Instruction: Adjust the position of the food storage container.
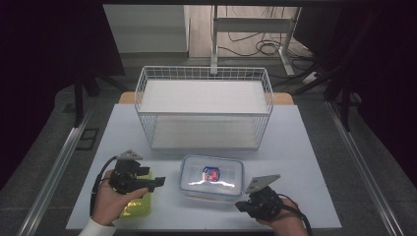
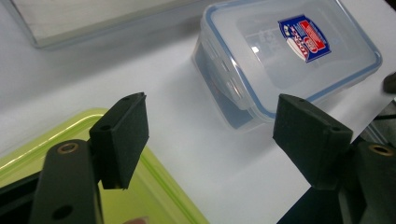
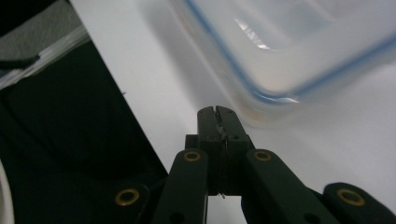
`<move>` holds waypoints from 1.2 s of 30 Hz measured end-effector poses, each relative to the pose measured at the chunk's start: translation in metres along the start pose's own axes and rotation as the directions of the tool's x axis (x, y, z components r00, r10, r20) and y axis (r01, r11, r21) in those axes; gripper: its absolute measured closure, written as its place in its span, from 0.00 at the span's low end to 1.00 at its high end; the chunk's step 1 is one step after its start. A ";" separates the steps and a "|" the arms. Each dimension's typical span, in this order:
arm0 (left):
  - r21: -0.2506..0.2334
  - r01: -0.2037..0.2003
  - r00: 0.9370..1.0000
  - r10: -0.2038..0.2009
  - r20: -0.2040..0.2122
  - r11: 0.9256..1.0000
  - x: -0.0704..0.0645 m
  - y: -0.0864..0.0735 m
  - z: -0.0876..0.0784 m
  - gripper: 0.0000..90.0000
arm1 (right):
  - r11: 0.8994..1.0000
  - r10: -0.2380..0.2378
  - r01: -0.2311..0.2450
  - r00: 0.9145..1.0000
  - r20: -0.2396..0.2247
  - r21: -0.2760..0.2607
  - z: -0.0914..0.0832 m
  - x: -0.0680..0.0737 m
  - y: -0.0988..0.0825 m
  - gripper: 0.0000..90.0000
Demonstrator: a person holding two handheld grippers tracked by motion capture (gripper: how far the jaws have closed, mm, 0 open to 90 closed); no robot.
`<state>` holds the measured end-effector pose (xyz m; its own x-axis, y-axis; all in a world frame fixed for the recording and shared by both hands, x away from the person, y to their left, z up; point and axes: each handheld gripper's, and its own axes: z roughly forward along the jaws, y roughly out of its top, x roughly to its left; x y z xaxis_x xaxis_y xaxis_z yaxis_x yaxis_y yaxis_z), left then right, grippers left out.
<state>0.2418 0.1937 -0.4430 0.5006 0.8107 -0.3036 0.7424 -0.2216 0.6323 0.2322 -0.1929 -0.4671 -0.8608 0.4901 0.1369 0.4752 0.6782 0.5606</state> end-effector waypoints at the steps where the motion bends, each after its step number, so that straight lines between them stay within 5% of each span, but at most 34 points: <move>1: -0.002 0.002 1.000 -0.002 0.000 1.000 0.001 0.000 -0.001 0.28 | 1.000 -0.021 0.021 1.000 -0.006 0.018 0.011 0.005 0.005 0.98; 6: -0.003 0.006 1.000 -0.006 0.023 1.000 0.001 0.000 -0.002 0.26 | 0.997 -0.051 0.050 0.999 0.014 0.053 0.027 0.007 0.016 0.98; 7: -0.008 0.012 0.998 -0.012 0.055 1.000 0.000 0.000 -0.003 0.26 | 0.998 -0.042 0.040 0.998 0.035 0.055 0.028 0.005 0.018 0.99; 19: -0.014 0.018 0.999 -0.018 0.029 1.000 0.001 0.000 -0.006 0.24 | 0.999 -0.018 0.015 0.996 0.091 0.034 0.024 -0.008 0.014 0.99; 30: -0.019 0.027 0.999 -0.027 0.035 0.999 0.000 -0.001 -0.005 0.22 | 1.000 -0.020 0.020 0.998 0.051 0.011 0.018 -0.004 0.013 0.98; 31: -0.029 0.030 0.999 -0.028 0.044 0.999 0.000 -0.001 -0.007 0.22 | 1.000 -0.018 0.019 1.000 0.018 -0.021 0.011 -0.004 0.013 0.98; 36: -0.046 0.039 0.998 -0.037 0.054 0.998 0.002 -0.002 -0.012 0.23 | 0.994 0.045 -0.045 0.999 0.000 -0.099 -0.009 -0.013 0.009 0.97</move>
<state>0.2357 0.2023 -0.4364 0.4962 0.7880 -0.3645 0.7404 -0.1647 0.6517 0.2456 -0.1983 -0.4567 -0.8384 0.5204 0.1620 0.4933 0.5981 0.6316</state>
